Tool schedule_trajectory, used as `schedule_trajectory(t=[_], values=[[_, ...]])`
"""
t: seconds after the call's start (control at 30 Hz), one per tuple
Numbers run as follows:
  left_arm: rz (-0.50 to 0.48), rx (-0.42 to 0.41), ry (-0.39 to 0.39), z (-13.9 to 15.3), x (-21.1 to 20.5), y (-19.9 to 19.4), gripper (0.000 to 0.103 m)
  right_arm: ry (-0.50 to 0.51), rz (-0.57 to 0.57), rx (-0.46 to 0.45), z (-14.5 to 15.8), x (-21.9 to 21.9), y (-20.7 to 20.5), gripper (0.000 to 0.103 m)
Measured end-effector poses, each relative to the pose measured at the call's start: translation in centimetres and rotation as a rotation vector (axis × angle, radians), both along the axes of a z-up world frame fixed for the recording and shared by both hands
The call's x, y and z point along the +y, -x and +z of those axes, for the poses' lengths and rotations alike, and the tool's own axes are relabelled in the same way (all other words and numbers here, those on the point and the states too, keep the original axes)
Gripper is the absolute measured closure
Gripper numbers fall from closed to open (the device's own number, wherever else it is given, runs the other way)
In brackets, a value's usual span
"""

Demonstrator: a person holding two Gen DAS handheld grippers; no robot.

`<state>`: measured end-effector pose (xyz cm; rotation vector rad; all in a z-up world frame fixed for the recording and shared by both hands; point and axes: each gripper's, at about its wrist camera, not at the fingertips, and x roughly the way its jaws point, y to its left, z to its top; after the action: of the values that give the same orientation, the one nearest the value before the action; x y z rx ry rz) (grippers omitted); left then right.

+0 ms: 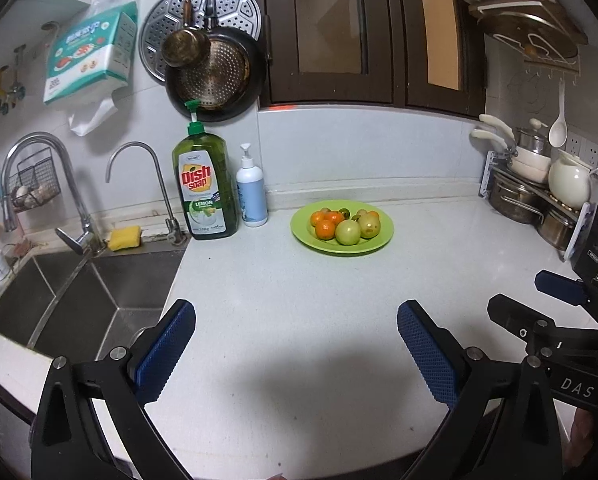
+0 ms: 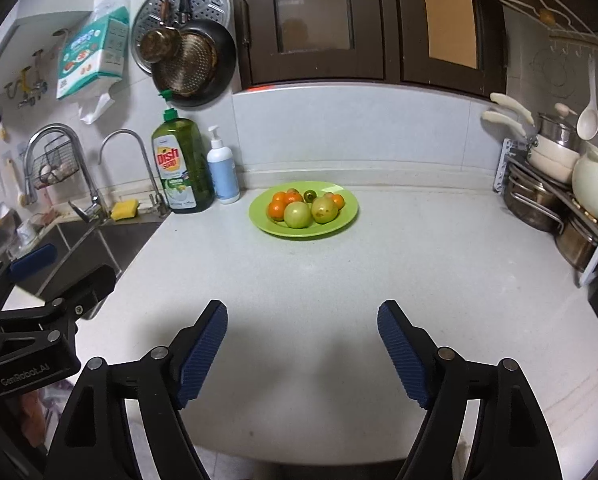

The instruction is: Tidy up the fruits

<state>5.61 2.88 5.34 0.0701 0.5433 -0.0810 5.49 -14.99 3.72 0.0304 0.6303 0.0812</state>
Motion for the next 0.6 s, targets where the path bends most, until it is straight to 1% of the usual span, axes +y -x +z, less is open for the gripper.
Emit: schedule_trajectory(t=[0.13,0.6], values=[[0.010,-0.012,-0.002,0.4,-0.2,1.7,0.000,0.009,0.007,-0.019,0.5,-0.2,1.8,0.023],[0.009,-0.072,-0.008,2.1,-1.1,5.8,0.000,-0.002,0.020,-0.076,2.0,-1.2,5.7,0.022]])
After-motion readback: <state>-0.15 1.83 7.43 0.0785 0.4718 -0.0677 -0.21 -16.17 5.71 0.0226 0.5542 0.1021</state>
